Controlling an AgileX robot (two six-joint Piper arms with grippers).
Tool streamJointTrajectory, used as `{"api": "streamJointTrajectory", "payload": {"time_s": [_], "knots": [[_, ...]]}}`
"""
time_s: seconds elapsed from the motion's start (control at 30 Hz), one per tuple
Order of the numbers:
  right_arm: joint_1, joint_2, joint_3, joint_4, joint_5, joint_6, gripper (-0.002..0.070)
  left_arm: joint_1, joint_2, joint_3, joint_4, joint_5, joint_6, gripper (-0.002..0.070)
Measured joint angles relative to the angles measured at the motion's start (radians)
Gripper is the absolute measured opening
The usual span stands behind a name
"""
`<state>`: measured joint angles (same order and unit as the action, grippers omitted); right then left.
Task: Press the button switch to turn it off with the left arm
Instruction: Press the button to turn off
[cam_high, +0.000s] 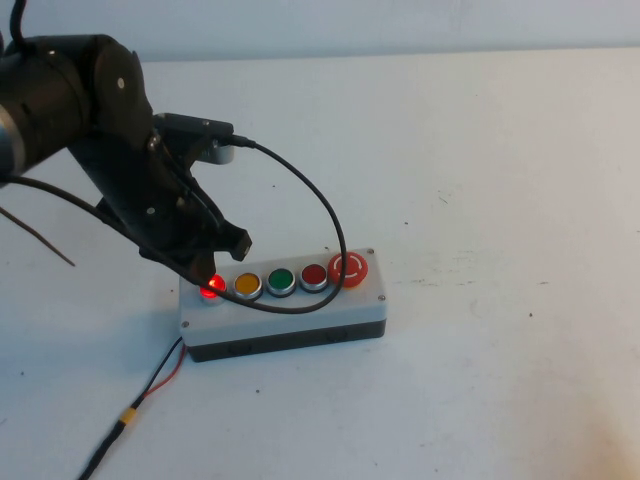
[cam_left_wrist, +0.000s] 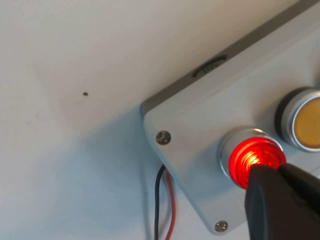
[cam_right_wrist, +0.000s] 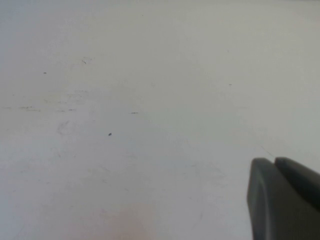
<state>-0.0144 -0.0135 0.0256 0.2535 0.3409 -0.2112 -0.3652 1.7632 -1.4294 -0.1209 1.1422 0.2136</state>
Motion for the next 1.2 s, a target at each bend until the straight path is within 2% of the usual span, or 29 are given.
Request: {"api": "streamJointTrajectory", "payload": {"time_s": [1.2], "knots": [[0.000,0.000,0.000,0.000,0.000,0.000,-0.0016,0.000,0.073,-0.030,-0.003,0.052,0.010,-0.0002]]}}
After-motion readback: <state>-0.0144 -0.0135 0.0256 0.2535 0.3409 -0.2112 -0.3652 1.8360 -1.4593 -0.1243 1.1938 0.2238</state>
